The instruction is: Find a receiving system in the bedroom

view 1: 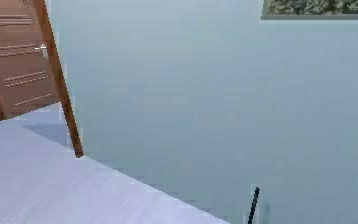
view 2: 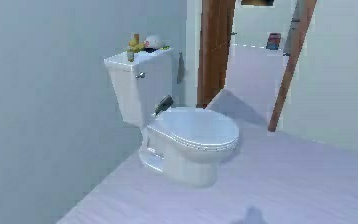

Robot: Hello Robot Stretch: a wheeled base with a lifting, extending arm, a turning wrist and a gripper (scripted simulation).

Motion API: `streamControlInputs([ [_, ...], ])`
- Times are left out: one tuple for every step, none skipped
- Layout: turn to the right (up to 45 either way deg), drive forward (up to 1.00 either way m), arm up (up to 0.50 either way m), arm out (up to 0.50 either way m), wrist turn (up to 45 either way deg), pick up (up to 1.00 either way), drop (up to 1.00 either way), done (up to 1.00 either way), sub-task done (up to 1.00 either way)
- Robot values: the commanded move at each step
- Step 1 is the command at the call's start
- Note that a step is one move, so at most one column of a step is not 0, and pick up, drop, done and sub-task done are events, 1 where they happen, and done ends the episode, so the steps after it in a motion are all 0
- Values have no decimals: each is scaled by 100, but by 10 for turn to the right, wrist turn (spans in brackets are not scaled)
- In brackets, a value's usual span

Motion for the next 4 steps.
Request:
streamControlInputs([
  [-450,0,0,0,0,0,0,0,0],
  [-90,0,0,0,0,0,0,0,0],
  [0,100,0,0,0,0,0,0,0],
  [0,100,0,0,0,0,0,0,0],
])
